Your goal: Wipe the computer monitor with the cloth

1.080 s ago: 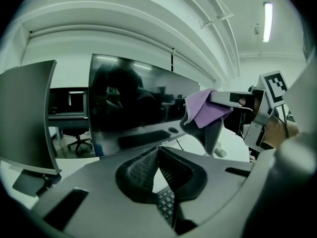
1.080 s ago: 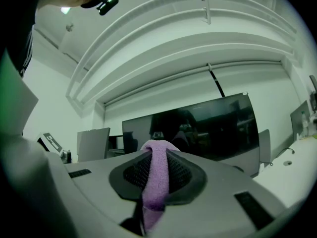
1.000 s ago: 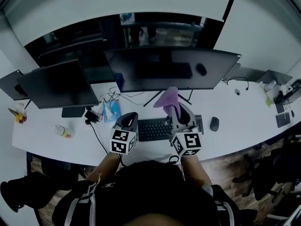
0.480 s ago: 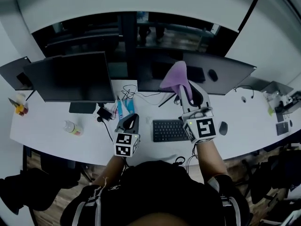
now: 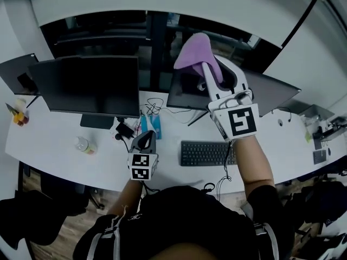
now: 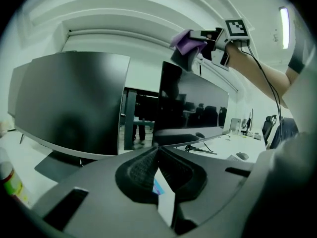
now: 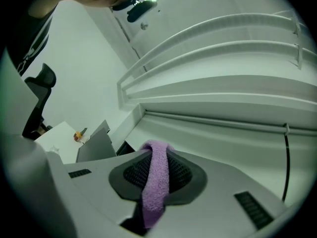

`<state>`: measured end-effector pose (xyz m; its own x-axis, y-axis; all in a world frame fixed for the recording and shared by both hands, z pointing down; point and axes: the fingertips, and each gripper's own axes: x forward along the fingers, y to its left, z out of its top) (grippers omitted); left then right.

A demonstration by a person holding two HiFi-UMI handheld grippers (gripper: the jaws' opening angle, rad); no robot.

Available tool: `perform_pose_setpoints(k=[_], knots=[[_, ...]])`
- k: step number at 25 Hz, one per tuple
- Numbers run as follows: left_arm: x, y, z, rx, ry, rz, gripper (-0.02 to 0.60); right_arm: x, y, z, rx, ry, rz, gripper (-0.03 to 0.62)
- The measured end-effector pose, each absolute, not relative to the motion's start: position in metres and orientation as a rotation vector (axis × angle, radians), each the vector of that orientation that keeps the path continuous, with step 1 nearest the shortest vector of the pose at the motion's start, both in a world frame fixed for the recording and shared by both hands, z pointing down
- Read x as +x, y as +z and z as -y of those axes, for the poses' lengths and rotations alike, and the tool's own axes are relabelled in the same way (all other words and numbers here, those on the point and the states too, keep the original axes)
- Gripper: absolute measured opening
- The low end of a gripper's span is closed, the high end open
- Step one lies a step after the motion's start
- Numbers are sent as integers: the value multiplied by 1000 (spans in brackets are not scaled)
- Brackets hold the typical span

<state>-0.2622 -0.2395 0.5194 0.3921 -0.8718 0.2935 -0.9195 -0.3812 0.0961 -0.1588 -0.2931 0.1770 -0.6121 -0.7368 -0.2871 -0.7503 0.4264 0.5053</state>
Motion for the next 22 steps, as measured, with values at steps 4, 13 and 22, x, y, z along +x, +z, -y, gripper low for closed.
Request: perform_pose_setpoints(k=[4, 13, 22], knots=[[-272, 523, 242, 2385, 257, 1602, 14, -189, 173, 326, -1348, 958, -2719, 71], [-310, 527, 243, 2306, 226, 1669, 14, -224, 211, 403, -1460, 884, -2949, 71], [-314, 537, 248, 2279, 219, 1656, 14, -214, 237, 420, -1527, 957, -3092, 71]])
